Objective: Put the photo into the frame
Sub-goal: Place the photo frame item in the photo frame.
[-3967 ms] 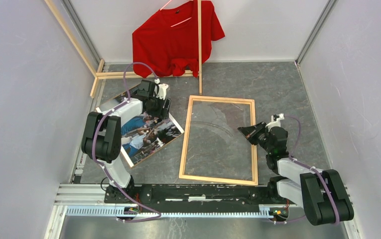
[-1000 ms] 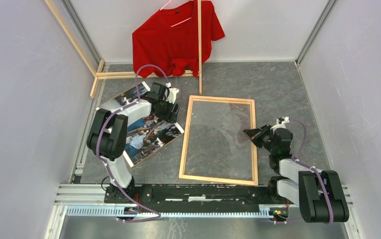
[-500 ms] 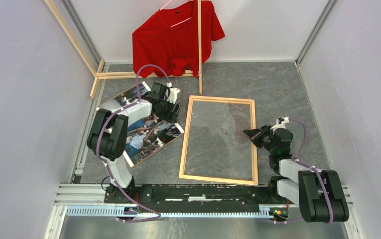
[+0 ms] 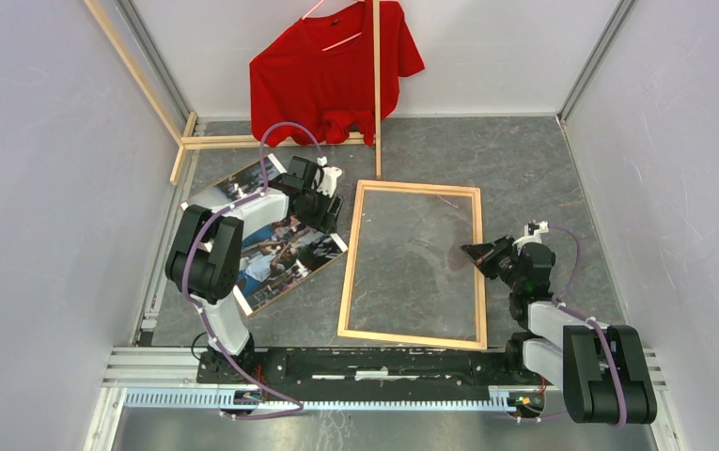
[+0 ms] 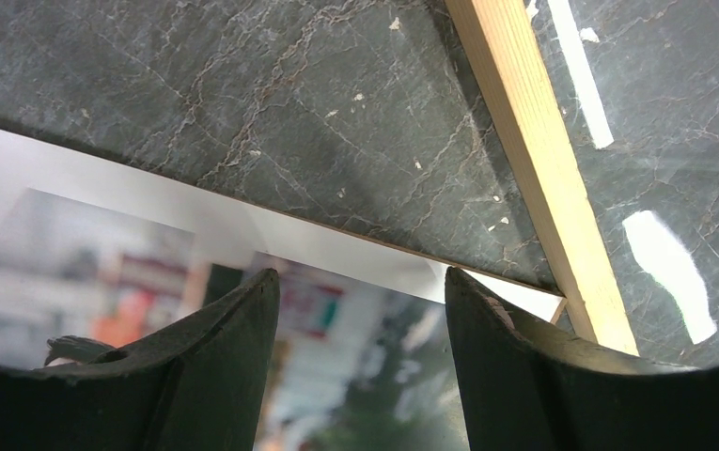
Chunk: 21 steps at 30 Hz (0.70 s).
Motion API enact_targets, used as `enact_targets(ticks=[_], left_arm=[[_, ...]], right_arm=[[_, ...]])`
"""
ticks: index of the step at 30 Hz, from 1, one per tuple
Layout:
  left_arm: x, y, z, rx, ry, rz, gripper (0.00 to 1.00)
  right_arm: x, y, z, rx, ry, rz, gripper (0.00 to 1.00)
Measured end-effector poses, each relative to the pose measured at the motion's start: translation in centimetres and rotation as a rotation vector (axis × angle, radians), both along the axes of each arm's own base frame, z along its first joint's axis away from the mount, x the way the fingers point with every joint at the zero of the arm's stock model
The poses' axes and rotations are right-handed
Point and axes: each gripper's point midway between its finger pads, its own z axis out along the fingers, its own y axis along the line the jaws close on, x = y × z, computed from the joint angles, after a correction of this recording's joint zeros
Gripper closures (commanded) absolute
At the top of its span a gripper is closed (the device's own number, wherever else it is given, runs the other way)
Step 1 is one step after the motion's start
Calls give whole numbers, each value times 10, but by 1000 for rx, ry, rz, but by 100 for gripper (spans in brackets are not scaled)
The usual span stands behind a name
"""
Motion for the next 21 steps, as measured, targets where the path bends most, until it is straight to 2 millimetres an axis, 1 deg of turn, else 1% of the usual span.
enact_targets(ticks=[12,21], left_arm=[[0,-1,-1,1,1,-2,28],[0,-20,-2,7,-22,-46,28]], right_arm=[[0,0,1,4,-6,4,100],[1,3,7,13,-28,17,100]])
